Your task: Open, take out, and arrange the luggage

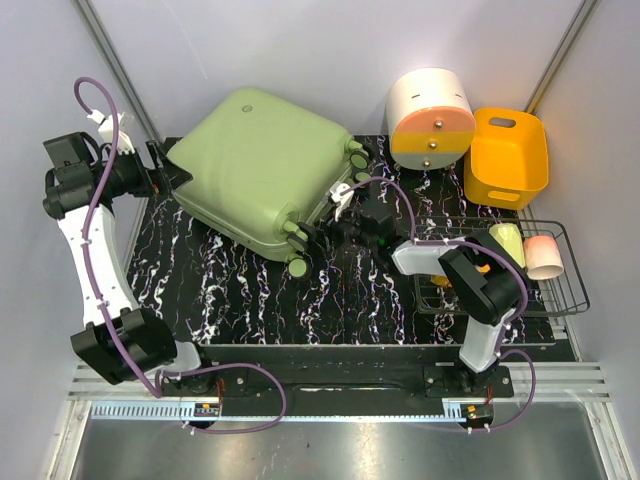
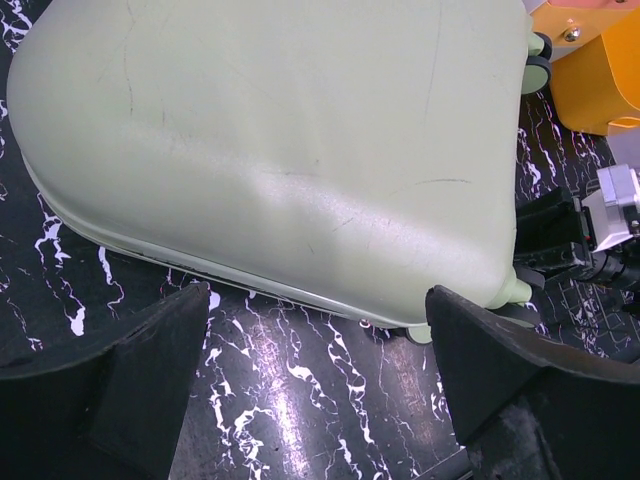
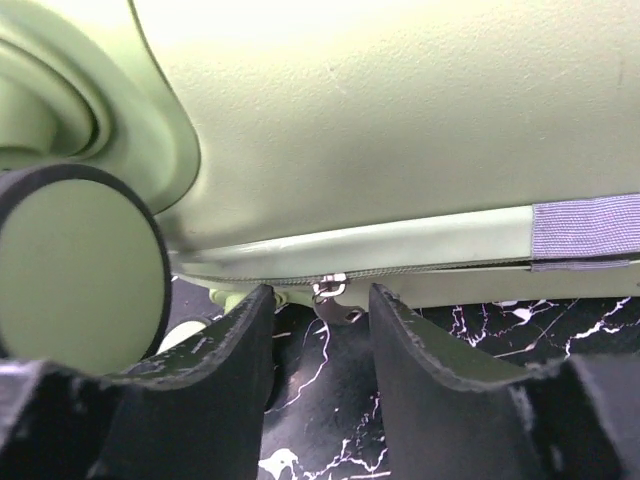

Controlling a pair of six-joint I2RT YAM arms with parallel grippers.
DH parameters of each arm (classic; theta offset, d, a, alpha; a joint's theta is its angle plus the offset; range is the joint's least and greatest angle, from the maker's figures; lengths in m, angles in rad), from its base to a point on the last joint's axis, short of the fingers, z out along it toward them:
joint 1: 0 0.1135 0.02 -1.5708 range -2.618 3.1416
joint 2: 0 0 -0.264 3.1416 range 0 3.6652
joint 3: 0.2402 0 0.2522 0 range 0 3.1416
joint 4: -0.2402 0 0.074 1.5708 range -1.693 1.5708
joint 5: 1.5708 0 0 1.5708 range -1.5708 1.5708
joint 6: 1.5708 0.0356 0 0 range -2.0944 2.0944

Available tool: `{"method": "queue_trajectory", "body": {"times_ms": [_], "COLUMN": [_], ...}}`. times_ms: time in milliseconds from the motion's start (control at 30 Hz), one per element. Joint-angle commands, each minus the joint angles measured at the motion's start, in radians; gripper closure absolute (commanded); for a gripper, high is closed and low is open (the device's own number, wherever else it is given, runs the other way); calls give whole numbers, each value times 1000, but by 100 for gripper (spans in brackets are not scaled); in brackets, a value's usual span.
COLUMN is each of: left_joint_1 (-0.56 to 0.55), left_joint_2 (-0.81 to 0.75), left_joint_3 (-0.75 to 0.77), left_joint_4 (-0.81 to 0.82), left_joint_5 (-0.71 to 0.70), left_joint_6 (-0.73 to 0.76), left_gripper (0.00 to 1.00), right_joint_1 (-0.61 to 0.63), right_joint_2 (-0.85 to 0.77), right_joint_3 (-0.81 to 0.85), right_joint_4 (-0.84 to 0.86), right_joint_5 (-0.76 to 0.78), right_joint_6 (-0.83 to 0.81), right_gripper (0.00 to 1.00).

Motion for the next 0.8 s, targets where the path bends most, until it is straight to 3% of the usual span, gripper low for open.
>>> {"method": "queue_trajectory", "body": {"times_ms": [0,133,167,200,467,767], "left_joint_1": [-2,-8,-14,-34,-281,-789], "left_joint_2": [15,11,4,1,-25,9], "left_joint_3": [20,16,16,20,59,79], "left_joint_4": [47,47,47,41,-109,-243], "left_joint_5": [8,31,31,28,-112,-264], "left_joint_6": [-7,4,11,45,275,615], "left_gripper": [7,7,7,7,7,5], "right_joint_1": [7,7,7,6,-118,-144], "right_joint_2": [54,56,50,39,15,18], "right_joint_3": [47,33,27,18,102,104], "right_joint_4": [97,118,121,123,5,9], "right_joint_5": [4,7,13,23,3,38], "right_joint_6": [-41,-93,-99,-111,-87,-105], "right_gripper": [54,80,95,100,100,100]}}
